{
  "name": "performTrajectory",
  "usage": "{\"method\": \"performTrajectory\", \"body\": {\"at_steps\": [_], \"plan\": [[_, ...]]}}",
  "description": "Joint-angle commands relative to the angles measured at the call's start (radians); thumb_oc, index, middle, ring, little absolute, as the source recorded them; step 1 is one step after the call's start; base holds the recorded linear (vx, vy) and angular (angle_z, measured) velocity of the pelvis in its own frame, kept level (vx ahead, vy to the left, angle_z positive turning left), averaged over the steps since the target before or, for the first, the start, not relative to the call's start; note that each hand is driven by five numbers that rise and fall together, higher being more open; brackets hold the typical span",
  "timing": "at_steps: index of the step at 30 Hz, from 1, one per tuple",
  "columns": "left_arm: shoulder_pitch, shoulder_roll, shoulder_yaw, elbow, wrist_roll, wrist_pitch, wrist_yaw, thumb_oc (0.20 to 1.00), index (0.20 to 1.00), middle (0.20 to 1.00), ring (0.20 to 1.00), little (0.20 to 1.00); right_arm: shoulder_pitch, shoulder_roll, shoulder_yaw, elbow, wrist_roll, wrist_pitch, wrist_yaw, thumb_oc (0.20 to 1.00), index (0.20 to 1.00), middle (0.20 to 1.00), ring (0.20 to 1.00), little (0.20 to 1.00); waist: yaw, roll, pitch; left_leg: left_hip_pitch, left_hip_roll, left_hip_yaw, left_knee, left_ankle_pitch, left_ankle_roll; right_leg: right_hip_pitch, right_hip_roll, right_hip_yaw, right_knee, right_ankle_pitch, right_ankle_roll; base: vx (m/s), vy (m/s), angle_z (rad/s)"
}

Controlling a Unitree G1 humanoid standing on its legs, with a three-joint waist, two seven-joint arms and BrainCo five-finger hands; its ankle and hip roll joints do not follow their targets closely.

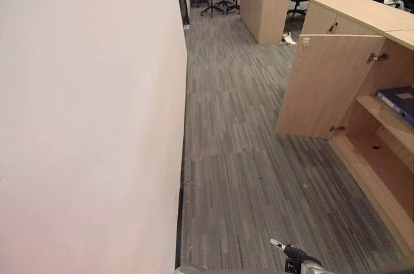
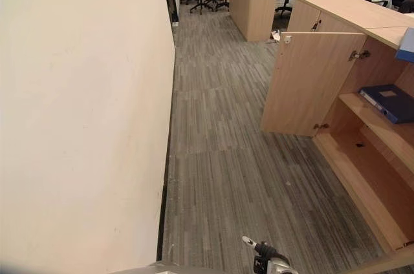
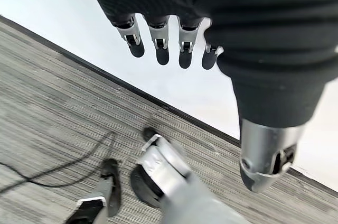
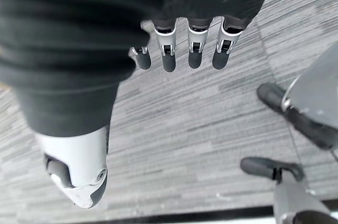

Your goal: Put the empty folder in the office cabinet

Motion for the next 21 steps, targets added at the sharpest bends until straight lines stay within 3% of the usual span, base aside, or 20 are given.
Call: {"method": "performTrajectory", "body": {"at_steps": [1, 21], "plan": [[0.012, -0.008, -0.019, 0.004, 0.025, -0.021, 0.02, 1.0, 1.0, 1.0, 1.0, 1.0, -0.055, 0.005, -0.018, 0.03, 0.029, -0.026, -0.006, 1.0, 1.0, 1.0, 1.0, 1.0, 0.022, -0.028, 0.015, -0.072, -0.051, 0.045, -0.109, 0.163, -0.009, 0.154, 0.04, -0.035, -0.164, 0.04, 0.073, 0.0, 0.0, 0.0], [0.013, -0.005, -0.024, 0.014, 0.064, -0.024, 0.032, 1.0, 1.0, 1.0, 1.0, 1.0, -0.053, 0.004, -0.025, 0.046, 0.022, -0.027, -0.014, 1.0, 1.0, 1.0, 1.0, 1.0, 0.023, -0.039, 0.025, -0.071, -0.052, 0.051, -0.099, 0.152, -0.005, 0.164, 0.047, -0.036, -0.169, 0.041, 0.073, 0.0, -0.001, 0.0]]}}
